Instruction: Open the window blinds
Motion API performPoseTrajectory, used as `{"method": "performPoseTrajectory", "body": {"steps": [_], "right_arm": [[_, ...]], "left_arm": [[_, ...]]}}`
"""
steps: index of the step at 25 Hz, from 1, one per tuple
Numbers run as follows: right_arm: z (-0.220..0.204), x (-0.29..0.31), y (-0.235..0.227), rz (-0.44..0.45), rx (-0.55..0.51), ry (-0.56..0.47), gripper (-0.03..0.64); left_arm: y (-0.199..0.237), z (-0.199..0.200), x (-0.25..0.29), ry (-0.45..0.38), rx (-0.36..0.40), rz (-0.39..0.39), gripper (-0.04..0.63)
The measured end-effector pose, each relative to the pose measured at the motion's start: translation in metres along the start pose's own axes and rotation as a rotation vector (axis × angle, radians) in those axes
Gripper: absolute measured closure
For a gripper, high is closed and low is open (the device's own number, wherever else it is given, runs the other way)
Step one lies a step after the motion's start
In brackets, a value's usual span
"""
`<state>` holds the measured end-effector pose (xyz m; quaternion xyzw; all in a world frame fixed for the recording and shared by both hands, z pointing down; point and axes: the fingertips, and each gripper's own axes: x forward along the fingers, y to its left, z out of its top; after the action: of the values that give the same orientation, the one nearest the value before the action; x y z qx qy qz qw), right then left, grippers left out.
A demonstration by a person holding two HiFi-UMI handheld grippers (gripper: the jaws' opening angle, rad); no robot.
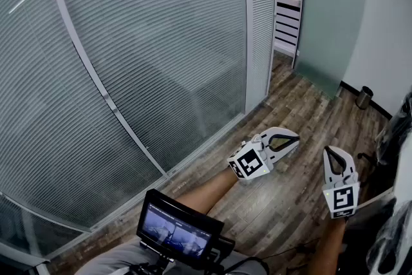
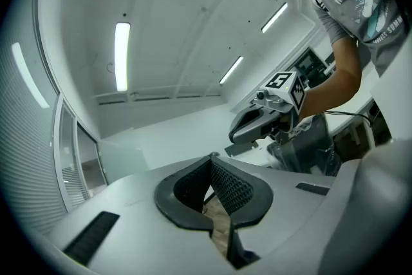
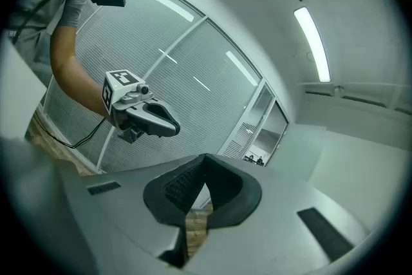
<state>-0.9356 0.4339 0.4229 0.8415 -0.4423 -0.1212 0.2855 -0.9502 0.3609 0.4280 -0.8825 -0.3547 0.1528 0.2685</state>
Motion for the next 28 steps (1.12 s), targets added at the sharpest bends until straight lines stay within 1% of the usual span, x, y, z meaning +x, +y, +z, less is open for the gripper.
{"method": "performPoseTrajectory", "body": {"steps": [9,14,21,24,26,28], "right_arm": [[-0.001,0.006,0.002,0.001,0.004,0.006,0.615],[0.001,0.013,0.009,-0.011,0.007,0.015,0.614],[0.009,0.022,0.024,-0.059,-0.02,0.026,0.614],[0.019,0.037,0.02,-0.084,-0.014,0.04,0.614],[0.024,0.05,0.024,-0.079,-0.031,0.059,0.614],[0.026,0.059,0.042,-0.059,-0.043,0.082,0.614]], "left_arm": [[0.005,-0.004,-0.007,0.006,0.0,0.002,0.595],[0.014,-0.011,-0.02,0.002,-0.02,0.015,0.595],[0.023,-0.033,-0.061,0.036,-0.057,0.029,0.595],[0.044,-0.042,-0.069,0.032,-0.044,0.025,0.595],[0.06,-0.044,-0.078,0.021,-0.048,0.027,0.595],[0.062,-0.048,-0.098,0.021,-0.069,0.024,0.595]]}}
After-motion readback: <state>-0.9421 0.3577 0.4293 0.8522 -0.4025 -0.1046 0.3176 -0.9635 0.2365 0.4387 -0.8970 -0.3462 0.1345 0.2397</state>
